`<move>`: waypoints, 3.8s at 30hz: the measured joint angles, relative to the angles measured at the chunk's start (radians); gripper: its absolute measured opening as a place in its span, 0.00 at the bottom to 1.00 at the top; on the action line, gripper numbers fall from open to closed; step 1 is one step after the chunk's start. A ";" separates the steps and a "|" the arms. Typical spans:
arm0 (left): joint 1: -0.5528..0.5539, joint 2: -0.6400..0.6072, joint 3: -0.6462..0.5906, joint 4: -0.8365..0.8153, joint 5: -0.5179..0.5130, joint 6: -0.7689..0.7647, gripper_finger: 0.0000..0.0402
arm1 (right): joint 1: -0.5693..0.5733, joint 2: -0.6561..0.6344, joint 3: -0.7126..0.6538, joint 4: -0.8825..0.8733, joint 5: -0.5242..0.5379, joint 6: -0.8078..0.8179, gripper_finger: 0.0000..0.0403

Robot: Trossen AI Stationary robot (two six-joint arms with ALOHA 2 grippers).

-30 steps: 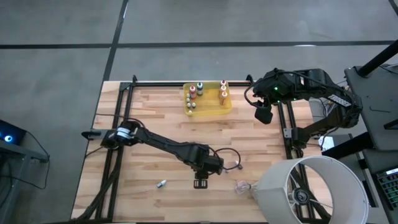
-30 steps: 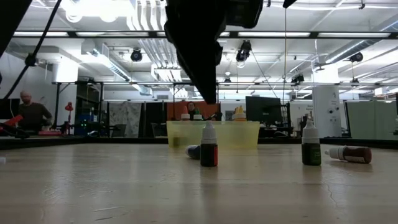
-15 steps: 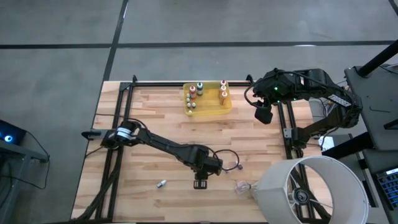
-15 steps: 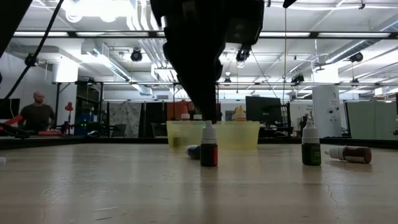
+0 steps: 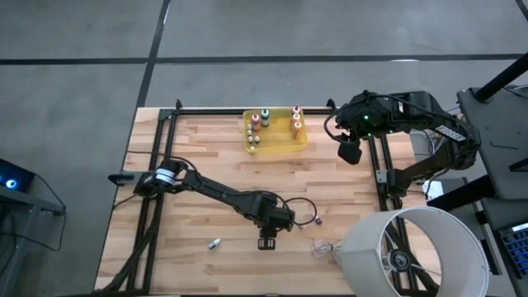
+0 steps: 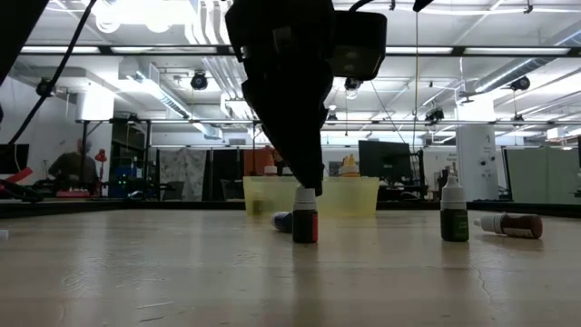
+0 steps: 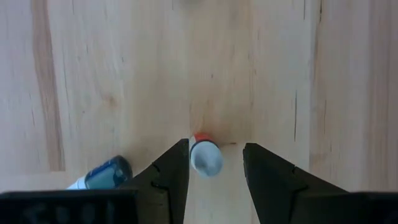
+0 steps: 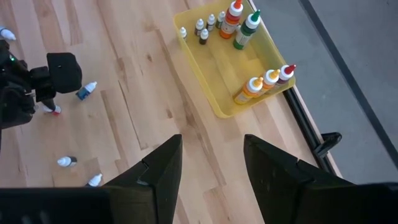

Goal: Pick & Place food coloring
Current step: Put the small red food coloring bottle into the yellow bin

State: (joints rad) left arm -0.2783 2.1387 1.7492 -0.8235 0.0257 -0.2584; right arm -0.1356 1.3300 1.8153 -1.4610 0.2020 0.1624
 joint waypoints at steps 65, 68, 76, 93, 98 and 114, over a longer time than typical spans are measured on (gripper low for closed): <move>0.025 0.007 -0.003 -0.026 0.046 0.021 0.29 | 0.000 -0.001 0.000 0.000 0.000 0.002 0.41; 0.025 0.007 -0.003 -0.026 0.051 0.021 0.25 | 0.000 -0.001 0.000 0.000 0.000 0.002 0.41; 0.025 0.006 -0.003 -0.024 0.052 0.015 0.15 | 0.000 -0.001 0.000 0.000 0.001 0.002 0.41; 0.042 0.005 0.007 -0.032 0.052 0.004 0.10 | 0.000 -0.001 0.000 0.000 0.001 -0.005 0.41; 0.066 -0.006 0.039 -0.083 0.036 0.032 0.10 | 0.000 -0.001 0.000 0.000 0.001 -0.005 0.41; 0.194 -0.014 0.206 -0.258 -0.023 0.138 0.10 | 0.000 -0.001 0.000 -0.001 0.000 -0.014 0.41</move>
State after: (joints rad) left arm -0.0847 2.1246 1.9553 -1.0819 0.0031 -0.1202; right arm -0.1354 1.3293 1.8154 -1.4620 0.2023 0.1487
